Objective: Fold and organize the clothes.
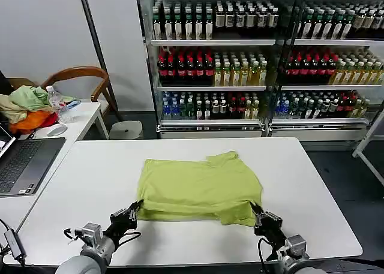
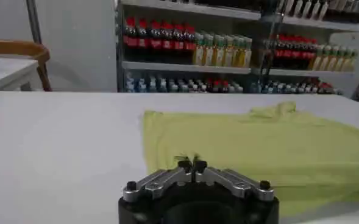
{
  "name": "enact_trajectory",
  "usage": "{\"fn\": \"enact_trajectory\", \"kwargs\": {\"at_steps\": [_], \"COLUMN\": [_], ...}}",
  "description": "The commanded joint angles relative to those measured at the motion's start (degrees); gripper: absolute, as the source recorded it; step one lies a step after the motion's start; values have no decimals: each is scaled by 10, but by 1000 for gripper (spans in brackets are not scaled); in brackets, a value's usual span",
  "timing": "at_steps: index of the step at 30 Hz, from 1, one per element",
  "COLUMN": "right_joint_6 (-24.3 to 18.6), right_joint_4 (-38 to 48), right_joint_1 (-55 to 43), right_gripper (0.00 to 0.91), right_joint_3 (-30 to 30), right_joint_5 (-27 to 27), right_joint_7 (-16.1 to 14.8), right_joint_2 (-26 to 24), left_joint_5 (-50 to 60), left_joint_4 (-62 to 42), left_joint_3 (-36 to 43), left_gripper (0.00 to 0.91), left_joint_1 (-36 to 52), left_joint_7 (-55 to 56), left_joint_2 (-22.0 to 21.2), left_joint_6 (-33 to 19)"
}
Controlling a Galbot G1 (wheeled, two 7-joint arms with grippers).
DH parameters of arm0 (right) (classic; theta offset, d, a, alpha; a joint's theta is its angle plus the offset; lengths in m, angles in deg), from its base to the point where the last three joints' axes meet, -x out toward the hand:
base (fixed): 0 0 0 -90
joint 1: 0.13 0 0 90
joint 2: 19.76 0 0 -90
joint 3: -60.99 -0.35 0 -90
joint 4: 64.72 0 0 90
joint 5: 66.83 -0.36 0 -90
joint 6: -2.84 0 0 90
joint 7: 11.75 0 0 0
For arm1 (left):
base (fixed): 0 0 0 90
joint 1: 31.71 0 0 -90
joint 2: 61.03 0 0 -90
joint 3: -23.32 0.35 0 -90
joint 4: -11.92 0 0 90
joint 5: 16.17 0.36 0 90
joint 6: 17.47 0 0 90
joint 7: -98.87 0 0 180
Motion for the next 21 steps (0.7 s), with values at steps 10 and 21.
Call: {"fn": "enact_trajectory", "kwargs": {"at_steps": [10,21], "right_joint_6": [9,-3], "right_joint_4": [58,73], "right_joint_1": [-46,-68], "right_gripper": [0,0], "right_joint_3": [14,40], "right_joint_5": [-26,-27], "right_joint_7": [2,-28], "right_joint_2": [23,28], "left_joint_5": [11,28], "left_joint_4": [-85,-150], "left_joint_3": [39,67], "left_gripper": [50,50], "left_joint_1": [77,141], "left_joint_7": [-16,-55], "left_joint_2": [-2,12], "left_joint_6": [-19,-43]}}
